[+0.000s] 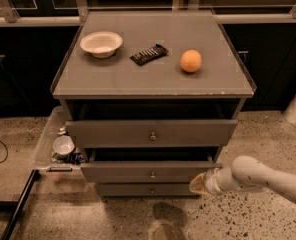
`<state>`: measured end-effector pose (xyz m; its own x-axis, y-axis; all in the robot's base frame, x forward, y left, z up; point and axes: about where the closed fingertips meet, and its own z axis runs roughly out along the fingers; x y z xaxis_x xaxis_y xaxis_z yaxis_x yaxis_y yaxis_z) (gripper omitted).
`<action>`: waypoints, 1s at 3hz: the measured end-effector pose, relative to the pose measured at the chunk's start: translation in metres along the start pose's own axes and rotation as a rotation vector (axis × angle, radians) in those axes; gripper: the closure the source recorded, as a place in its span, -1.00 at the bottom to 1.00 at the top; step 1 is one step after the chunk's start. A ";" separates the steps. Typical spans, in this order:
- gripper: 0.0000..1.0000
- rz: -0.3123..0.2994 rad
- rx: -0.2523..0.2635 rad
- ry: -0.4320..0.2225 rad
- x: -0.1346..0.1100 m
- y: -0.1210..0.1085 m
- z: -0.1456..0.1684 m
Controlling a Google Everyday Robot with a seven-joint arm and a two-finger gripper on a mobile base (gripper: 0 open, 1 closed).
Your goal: Close middle drawer
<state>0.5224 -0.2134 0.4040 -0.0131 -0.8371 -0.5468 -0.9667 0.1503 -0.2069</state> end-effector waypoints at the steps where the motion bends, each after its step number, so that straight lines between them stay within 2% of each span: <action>1: 0.16 0.000 0.000 0.000 0.000 0.000 0.000; 2: -0.28 -0.009 -0.018 0.009 0.000 -0.005 0.006; 3: -0.78 -0.042 -0.009 0.020 -0.009 -0.029 0.010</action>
Offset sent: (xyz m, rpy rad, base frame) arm 0.0159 0.0026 -0.0057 -0.0293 0.0219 0.0314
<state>0.5529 -0.2055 0.4070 0.0225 -0.8528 -0.5217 -0.9689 0.1101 -0.2217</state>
